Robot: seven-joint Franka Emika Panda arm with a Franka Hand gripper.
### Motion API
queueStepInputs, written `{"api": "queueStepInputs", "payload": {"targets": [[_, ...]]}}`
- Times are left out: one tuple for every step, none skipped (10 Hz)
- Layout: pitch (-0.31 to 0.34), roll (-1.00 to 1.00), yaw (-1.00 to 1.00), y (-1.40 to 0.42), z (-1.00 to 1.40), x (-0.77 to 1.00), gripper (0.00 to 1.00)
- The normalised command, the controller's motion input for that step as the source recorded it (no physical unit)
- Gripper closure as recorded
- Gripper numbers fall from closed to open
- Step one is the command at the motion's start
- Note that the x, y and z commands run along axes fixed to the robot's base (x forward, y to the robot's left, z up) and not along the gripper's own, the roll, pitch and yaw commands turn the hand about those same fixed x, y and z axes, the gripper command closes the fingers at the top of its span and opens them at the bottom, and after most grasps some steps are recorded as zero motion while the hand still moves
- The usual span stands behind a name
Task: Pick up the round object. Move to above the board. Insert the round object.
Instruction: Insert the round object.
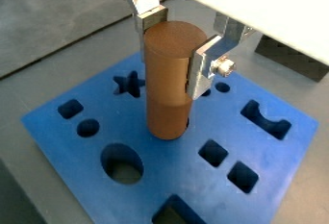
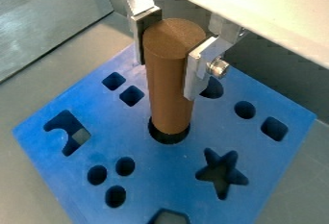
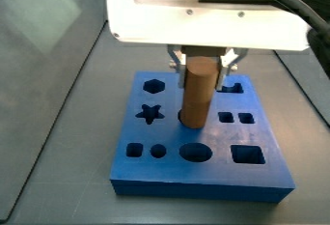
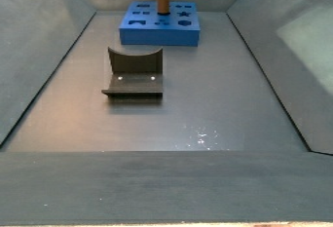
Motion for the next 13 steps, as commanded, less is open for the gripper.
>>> {"api": "queueStepInputs", "payload": {"targets": [[0.054,0.06,0.00,0.00,-0.25,0.15,1.00],[0.000,-0.02,0.01,0.00,-0.21,0.00,1.00],[0.000,-0.03,0.07,0.03,-0.21,-0.07,1.00],[0.000,0.00,0.07,0.11,-0.18,-0.14,1.00],[0.000,-0.01,0.07,0.14,-0.16,-0.20,1.00],[0.000,-0.02,0.08,0.18,-0.12,-0.22,1.00],[0.000,0.00,0.07,0.17,-0.09,-0.20,1.00],[0.000,-0.03,0.08,0.14,-0.21,-0.21,1.00],[0.000,-0.10,0.09,0.11,-0.36,-0.14,1.00],[0.000,-0.13,0.07,0.07,-0.53,-0.04,1.00],[0.000,-0.09,0.01,0.00,-0.87,0.00,1.00],[0.020,-0.14,0.00,0.00,-0.89,0.00,1.00],[0.000,-0.41,0.00,0.00,-0.70,0.01,1.00]]}}
